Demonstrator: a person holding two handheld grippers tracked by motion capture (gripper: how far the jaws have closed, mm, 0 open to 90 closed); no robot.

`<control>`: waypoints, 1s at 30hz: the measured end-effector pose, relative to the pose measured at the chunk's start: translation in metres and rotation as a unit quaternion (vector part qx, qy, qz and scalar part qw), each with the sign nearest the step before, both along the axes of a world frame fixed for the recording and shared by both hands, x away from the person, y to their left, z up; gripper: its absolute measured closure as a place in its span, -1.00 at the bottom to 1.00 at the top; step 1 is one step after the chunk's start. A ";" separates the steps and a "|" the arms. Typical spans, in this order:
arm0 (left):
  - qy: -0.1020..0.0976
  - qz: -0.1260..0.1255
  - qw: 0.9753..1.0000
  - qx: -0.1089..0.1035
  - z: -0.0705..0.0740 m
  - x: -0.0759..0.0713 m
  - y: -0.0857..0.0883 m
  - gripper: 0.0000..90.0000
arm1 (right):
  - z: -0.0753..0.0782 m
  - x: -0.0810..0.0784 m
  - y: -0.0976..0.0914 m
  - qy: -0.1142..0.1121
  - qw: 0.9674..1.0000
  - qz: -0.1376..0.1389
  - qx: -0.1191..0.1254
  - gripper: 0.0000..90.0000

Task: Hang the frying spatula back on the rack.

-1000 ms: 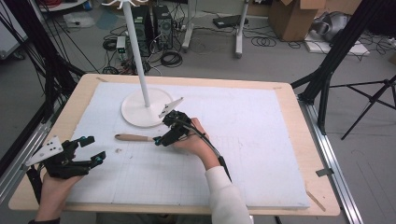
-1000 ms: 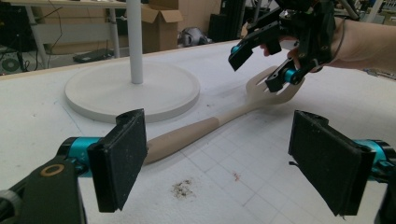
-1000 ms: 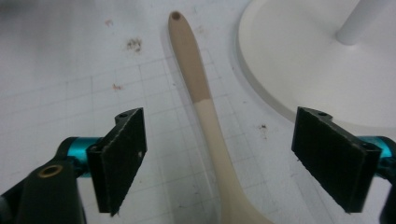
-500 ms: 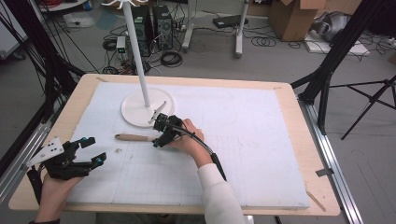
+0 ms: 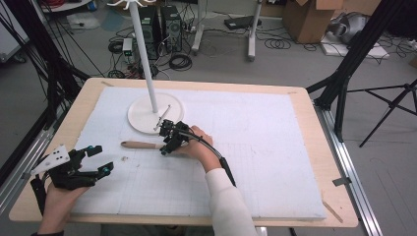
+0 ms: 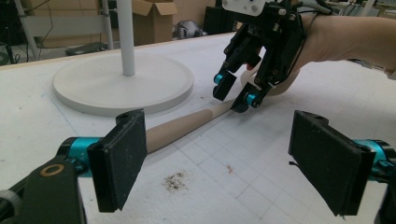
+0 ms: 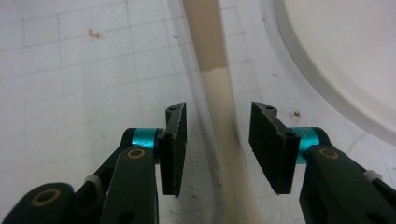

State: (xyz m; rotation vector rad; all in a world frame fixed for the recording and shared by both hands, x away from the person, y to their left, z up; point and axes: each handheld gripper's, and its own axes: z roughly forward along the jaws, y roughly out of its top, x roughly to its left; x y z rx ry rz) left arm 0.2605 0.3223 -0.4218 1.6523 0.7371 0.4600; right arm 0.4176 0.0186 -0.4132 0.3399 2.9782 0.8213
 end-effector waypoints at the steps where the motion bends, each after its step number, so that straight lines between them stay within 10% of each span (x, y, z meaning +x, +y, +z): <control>1: 0.000 0.000 1.000 0.000 0.000 0.000 0.000 -0.56 | 0.000 0.000 0.000 0.000 1.000 0.000 0.000 0.25; 19: 0.006 -0.004 1.000 0.006 -0.002 -0.001 -0.002 -0.56 | 0.001 0.003 0.016 0.013 0.997 0.000 -0.077 0.45; 30: 0.008 -0.004 1.000 0.006 -0.003 -0.001 -0.004 -0.56 | 0.002 0.004 0.016 0.020 0.996 -0.010 -0.084 0.62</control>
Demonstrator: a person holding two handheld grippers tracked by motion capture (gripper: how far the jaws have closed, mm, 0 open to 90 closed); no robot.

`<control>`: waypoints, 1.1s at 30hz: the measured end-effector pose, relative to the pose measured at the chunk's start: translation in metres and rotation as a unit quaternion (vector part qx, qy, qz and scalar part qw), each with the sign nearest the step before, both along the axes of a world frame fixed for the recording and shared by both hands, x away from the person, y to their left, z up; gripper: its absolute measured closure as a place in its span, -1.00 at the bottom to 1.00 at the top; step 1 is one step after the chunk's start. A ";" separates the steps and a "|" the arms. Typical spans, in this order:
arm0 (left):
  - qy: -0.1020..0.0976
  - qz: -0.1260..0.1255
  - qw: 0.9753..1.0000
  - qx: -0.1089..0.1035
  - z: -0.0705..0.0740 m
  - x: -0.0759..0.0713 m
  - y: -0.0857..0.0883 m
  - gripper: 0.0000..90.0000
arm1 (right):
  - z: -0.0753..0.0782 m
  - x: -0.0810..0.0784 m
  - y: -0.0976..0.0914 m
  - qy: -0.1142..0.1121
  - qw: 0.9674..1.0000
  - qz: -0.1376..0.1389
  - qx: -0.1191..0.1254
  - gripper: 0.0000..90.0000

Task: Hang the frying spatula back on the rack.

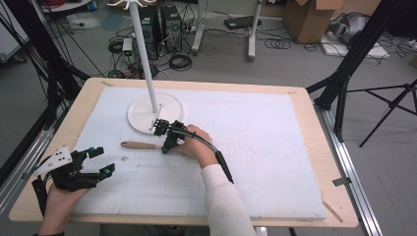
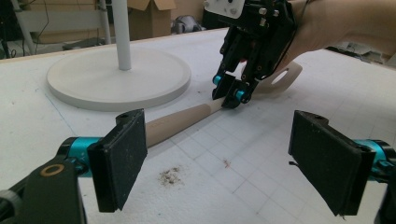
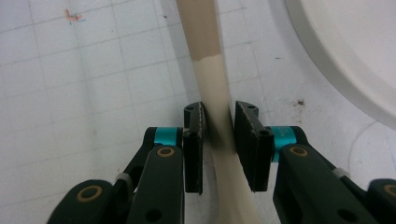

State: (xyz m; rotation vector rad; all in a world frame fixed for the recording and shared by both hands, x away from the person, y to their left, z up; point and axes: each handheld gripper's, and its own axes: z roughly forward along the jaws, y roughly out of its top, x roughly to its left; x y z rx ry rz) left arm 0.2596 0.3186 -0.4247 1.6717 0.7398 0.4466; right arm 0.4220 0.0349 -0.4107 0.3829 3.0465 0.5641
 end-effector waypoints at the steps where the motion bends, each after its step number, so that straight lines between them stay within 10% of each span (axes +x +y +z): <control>1: 0.000 0.000 1.000 0.000 0.000 0.000 0.000 -0.56 | 0.000 0.000 0.000 0.000 1.000 0.000 0.000 0.62; 21: 0.001 -0.006 1.000 0.000 0.000 0.001 -0.004 -0.56 | 0.003 -0.004 0.011 -0.015 0.999 0.017 -0.046 0.72; 33: 0.000 -0.005 1.000 -0.004 0.000 -0.001 -0.003 -0.55 | 0.000 -0.005 -0.002 -0.005 1.000 -0.007 0.011 0.73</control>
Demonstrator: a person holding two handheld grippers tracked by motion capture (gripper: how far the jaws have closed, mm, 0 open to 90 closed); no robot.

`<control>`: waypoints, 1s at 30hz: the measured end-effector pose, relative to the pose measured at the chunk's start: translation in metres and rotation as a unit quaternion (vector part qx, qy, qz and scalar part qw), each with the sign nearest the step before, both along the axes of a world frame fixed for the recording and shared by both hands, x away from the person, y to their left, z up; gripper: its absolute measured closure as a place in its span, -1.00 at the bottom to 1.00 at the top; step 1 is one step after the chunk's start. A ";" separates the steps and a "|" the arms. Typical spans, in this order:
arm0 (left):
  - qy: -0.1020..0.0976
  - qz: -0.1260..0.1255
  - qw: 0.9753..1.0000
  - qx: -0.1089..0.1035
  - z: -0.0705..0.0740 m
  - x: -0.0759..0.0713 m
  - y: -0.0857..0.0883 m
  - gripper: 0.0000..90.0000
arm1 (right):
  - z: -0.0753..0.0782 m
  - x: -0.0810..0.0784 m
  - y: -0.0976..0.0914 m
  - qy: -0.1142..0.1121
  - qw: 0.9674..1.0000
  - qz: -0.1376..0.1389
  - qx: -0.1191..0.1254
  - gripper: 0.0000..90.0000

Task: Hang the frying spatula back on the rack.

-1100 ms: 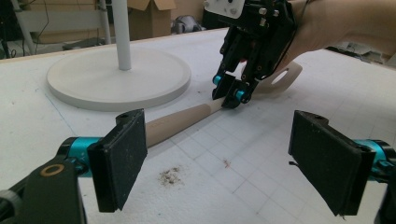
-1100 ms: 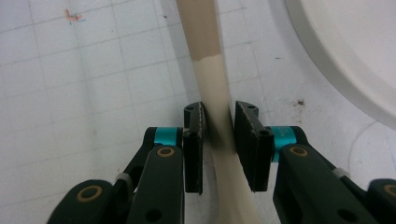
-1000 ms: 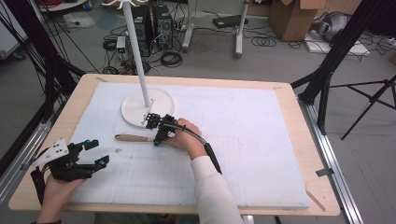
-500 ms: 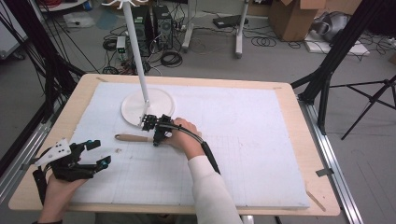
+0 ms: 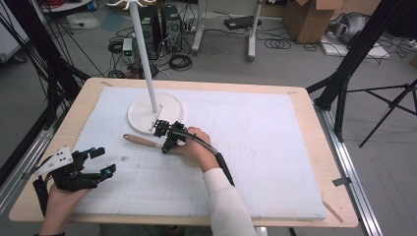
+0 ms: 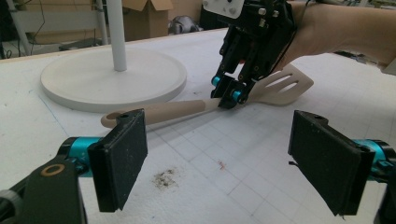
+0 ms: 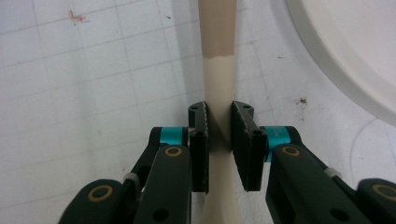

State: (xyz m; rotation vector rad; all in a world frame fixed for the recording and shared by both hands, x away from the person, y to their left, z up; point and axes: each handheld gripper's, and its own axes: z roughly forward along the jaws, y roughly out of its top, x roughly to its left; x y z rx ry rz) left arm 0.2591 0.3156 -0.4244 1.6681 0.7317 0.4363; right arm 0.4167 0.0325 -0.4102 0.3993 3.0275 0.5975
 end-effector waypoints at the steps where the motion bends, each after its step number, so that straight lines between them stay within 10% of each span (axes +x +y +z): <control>1: 0.000 0.000 1.000 0.001 0.000 0.000 0.000 -0.55 | -0.001 -0.001 -0.003 0.004 1.000 0.005 0.010 0.73; 21: -0.005 -0.005 1.000 -0.008 0.002 -0.001 -0.004 -0.55 | 0.021 -0.017 -0.035 -0.009 0.992 0.005 0.127 0.73; 30: -0.012 -0.007 1.000 -0.012 0.007 -0.003 -0.008 -0.54 | 0.049 -0.035 -0.057 -0.031 0.978 0.008 0.205 0.73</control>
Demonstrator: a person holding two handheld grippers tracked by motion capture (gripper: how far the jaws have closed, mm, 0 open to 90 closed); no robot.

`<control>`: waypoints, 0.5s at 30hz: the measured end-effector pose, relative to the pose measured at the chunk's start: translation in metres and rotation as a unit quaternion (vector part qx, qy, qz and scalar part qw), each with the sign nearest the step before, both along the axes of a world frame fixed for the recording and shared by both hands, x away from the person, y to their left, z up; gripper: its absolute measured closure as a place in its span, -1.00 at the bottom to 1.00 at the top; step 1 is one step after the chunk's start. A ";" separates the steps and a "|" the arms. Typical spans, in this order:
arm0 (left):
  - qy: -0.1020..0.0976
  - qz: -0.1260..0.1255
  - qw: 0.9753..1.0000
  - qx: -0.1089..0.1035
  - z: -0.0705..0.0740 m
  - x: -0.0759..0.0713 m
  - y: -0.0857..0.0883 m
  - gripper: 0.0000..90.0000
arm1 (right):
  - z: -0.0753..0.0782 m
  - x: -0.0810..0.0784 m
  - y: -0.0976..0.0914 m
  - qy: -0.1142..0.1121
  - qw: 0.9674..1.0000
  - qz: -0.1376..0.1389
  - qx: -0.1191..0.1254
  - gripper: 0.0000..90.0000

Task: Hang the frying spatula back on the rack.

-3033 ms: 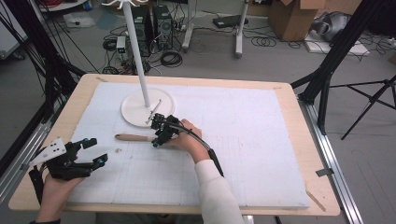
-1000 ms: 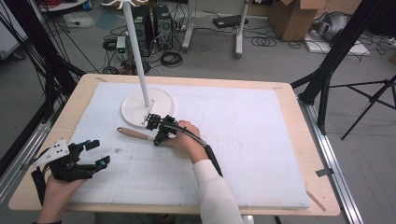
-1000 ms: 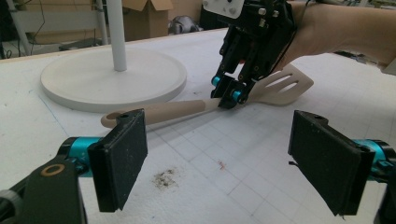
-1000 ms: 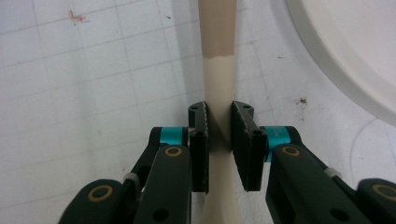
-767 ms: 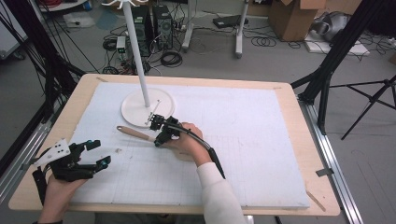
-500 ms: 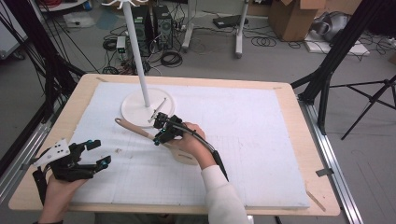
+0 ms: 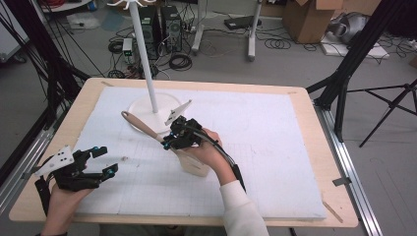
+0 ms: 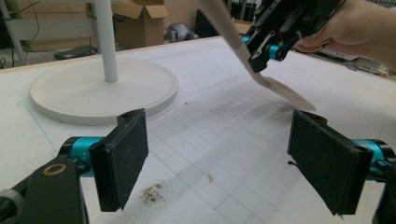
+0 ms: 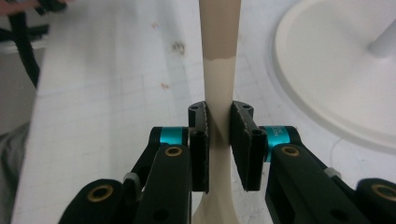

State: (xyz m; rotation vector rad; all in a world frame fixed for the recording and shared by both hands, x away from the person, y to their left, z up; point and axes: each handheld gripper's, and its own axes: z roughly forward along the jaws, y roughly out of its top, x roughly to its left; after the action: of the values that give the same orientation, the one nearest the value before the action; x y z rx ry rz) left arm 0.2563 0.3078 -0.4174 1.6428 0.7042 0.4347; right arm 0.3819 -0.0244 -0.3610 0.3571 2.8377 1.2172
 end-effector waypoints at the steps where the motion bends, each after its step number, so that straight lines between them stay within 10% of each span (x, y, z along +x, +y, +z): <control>1: -0.001 -0.001 1.000 -0.002 0.001 0.000 0.000 -0.54 | 0.003 -0.002 -0.002 -0.005 1.000 -0.001 0.008 0.73; 15: -0.056 -0.009 0.996 -0.067 0.040 -0.012 -0.021 -0.54 | 0.031 -0.039 -0.037 -0.055 0.992 -0.048 0.104 0.73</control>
State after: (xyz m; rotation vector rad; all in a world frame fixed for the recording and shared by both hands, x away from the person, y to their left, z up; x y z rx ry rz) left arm 0.2447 0.2870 -0.3773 1.4852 0.6212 0.4536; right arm 0.3431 -0.0618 -0.3304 0.4145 2.5777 1.4680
